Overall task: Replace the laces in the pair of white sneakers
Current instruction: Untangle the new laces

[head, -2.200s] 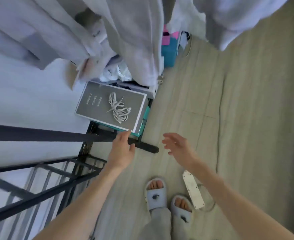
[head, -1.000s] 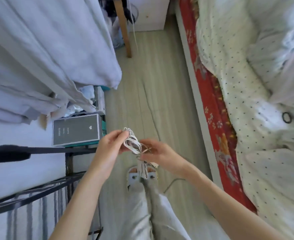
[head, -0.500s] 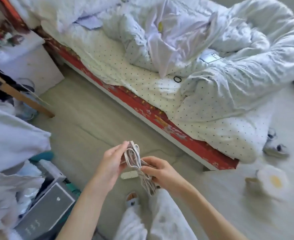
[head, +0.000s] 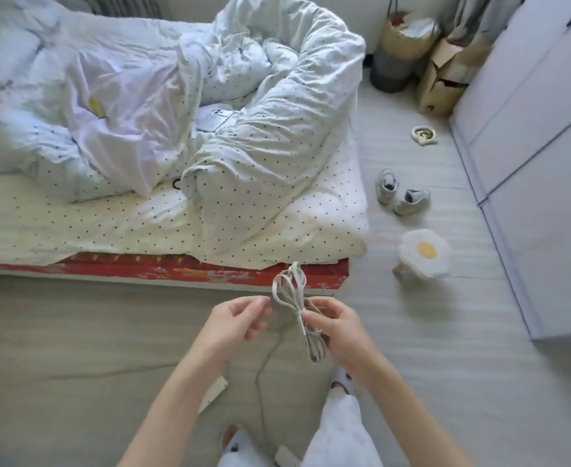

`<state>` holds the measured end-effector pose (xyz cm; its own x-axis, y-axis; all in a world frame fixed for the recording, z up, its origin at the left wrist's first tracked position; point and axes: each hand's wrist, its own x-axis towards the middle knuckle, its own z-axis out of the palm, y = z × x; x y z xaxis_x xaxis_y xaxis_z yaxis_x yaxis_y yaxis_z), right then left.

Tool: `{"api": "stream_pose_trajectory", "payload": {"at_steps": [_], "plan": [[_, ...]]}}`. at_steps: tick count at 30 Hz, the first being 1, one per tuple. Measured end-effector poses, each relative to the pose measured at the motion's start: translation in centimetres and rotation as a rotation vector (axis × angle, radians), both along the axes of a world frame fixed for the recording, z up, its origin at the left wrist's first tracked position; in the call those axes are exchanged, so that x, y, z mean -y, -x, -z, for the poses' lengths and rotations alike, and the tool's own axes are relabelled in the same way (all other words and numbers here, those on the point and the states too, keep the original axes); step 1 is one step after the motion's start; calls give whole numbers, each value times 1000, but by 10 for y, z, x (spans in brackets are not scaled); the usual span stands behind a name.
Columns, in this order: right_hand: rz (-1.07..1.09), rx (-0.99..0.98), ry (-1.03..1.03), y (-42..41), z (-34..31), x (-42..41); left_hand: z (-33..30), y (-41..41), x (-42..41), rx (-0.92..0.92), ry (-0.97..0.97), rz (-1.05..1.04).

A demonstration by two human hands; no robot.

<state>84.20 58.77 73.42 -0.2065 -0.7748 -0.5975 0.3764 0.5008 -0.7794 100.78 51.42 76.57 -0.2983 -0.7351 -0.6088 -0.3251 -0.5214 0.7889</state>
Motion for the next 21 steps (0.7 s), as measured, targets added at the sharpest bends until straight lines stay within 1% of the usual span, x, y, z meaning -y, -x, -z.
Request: {"api": "stream_pose_trajectory", "payload": {"at_steps": [2,4,7,9,11,17,21], "plan": [[93,33,18,46,0,4,-2,50,2,-6,52,89],[133,39,47,85,-4,7,-8,98,1,-14,89,146],[175,-38,89,155,-13,5,-12,185,-1,-49,129,221],[212,-110,104,199,-20,0,-14,237,-3,-42,144,280],[247,-141,120,238,-25,-7,-14,279,-4,-19,161,326],[246,-143,124,323,-33,-6,-19,363,7,-45,160,390],[299,-96,151,370,-36,18,-20,418,35,-62,232,353]]}}
